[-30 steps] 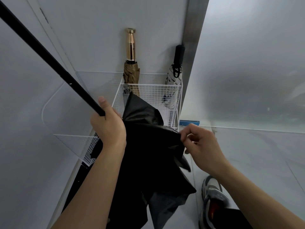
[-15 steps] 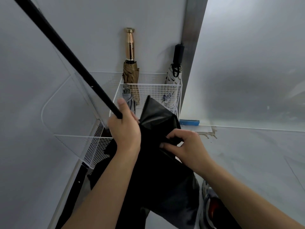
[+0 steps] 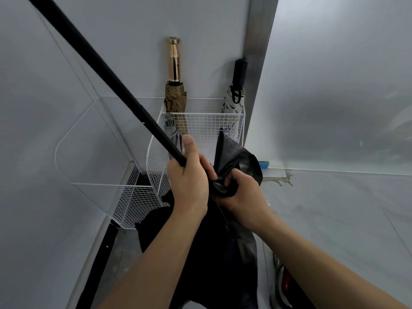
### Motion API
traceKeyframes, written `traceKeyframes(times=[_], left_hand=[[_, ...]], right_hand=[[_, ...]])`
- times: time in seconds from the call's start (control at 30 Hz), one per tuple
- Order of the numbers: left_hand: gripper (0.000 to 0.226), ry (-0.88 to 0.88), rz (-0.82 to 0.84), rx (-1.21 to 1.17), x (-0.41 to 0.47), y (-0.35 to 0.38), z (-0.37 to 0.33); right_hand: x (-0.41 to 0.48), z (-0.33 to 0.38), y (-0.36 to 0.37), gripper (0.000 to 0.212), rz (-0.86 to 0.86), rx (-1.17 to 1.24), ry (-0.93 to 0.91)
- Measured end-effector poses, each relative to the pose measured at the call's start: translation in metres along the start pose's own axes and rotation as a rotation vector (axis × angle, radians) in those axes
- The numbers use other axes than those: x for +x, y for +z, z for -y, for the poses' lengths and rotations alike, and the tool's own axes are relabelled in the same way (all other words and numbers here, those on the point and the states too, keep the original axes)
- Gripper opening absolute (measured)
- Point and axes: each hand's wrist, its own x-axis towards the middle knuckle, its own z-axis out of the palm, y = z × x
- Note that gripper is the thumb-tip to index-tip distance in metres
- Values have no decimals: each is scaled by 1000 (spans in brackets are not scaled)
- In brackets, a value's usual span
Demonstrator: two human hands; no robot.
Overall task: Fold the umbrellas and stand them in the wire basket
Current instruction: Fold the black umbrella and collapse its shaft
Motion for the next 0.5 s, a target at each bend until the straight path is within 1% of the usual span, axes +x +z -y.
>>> traceKeyframes(times=[0.07,0.1,0.2,0.23,0.27,0.3,0.33,0.4,0.5], left_hand=[[69,14,5,13,-1,0,-2],[68,16,-5,16,0,0,-2],[67,15,-49,-4,2,-3,-5],[67,20,-66,-11,3,-4,-6],[68,23,-80,-28,3,-4,-8],[69,20,-91,-53,4,-4,-9],[70,9,-96,-85,3,-4,-11],[71,-38,-81,-132,1,-2,-13],[65,-96,27,-135,-1,-3,-15]], right_hand=[[-1,2,-1,44,-14,-20,13],[-2,3,-2,51,-18,-23,18],[-1,-2,-5,91,3,-127,3],[1,-5,-6,100,41,-187,16],[2,-7,-6,103,93,-253,44],[3,-10,-6,101,148,-319,73],[3,-13,-6,93,199,-377,101],[3,-15,-5,72,242,-449,132],[4,-9,-11,34,231,-402,142]])
